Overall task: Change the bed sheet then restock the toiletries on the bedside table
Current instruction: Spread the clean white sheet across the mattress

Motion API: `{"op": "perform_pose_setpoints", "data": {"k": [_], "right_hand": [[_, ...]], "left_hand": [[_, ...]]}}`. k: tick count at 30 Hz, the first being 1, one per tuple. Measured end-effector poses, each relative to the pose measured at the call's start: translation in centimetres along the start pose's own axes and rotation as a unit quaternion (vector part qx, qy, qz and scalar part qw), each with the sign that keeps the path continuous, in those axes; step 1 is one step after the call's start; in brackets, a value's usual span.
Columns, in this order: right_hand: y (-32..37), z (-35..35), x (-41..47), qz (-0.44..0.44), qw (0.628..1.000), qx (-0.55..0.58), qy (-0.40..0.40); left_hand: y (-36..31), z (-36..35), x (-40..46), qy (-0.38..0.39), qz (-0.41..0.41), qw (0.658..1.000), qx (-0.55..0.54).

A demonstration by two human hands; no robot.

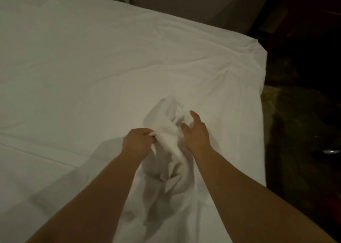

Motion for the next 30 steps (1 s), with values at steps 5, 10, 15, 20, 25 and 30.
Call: {"op": "perform_pose_setpoints", "data": {"k": [5, 10, 15, 20, 25, 30], "right_hand": [[2.6, -3.8, 2.8, -0.046, 0.997, -0.055, 0.000], [4.8, -4.8, 3.9, 0.062, 0.985, -0.111, -0.113], [8.9, -3.7, 7.1, 0.126, 0.964, -0.086, -0.219], [12.9, -0.8, 11.3, 0.159, 0.921, -0.070, -0.348], [10.6, -1.7, 12.1, 0.128, 0.915, -0.211, -0.319], [4.2, -6.1, 8.2, 0.128, 0.943, -0.285, -0.117]], "left_hand": [[0.1, 7.6, 3.8, -0.115, -0.098, 0.975, 0.163], [-0.5, 13.1, 9.6, -0.145, 0.001, 0.988, 0.059], [-5.4, 15.3, 15.0, -0.217, -0.078, 0.966, 0.120], [-10.2, 15.5, 18.6, -0.135, -0.272, 0.939, 0.161], [-8.8, 13.0, 19.4, -0.056, -0.303, 0.903, 0.299], [-2.0, 7.0, 16.0, 0.066, -0.325, 0.814, 0.477]]}}
Point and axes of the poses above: each hand's wrist, its own x-axis towards the middle knuckle, its own z-axis out of the back of the hand, y = z × x, the point moved 1 cm from there along x, towards the middle knuckle, and after that the axes turned 11 degrees about x, right-handed, at the moved point
